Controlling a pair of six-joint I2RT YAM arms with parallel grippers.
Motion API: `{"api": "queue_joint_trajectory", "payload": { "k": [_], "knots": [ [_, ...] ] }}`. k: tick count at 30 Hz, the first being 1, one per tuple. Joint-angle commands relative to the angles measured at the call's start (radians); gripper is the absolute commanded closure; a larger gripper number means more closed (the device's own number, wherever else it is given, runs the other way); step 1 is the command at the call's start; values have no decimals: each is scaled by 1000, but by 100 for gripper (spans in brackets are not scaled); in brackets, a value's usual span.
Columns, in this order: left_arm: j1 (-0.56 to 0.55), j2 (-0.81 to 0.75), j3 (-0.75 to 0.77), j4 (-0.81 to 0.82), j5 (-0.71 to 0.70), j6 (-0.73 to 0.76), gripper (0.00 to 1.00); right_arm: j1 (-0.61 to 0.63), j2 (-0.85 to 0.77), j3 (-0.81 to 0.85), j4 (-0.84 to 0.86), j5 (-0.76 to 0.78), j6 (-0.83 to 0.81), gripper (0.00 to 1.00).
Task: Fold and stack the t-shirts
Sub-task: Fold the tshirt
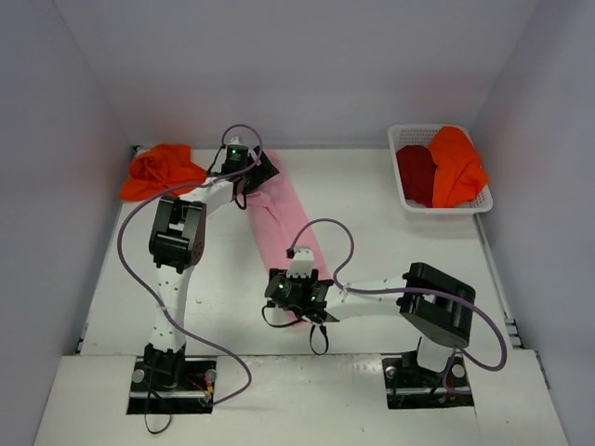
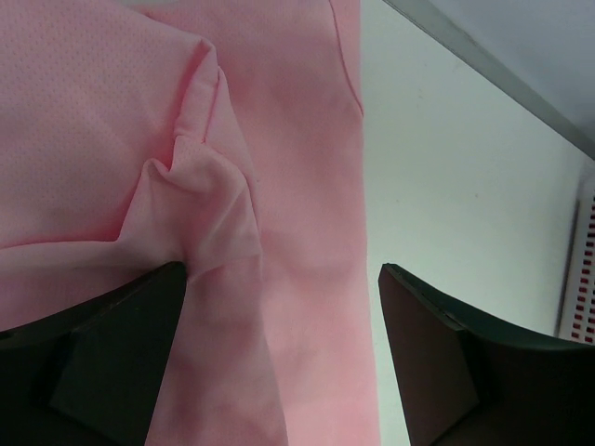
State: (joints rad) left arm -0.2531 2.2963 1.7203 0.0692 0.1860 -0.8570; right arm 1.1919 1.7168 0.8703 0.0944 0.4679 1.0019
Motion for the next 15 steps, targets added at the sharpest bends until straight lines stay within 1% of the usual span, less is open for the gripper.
{"api": "queue_joint_trajectory", "payload": {
  "k": [1, 9, 15],
  "knots": [
    [-31, 2, 77, 32, 96, 38, 20, 38, 32, -2, -55, -35, 93, 30],
    [-77, 63, 159, 30, 156, 62, 20, 116, 96, 44, -58, -31, 139, 30],
    [-90, 94, 209, 32, 220, 78, 20, 127, 106, 61, -61, -18, 144, 30]
  ]
}}
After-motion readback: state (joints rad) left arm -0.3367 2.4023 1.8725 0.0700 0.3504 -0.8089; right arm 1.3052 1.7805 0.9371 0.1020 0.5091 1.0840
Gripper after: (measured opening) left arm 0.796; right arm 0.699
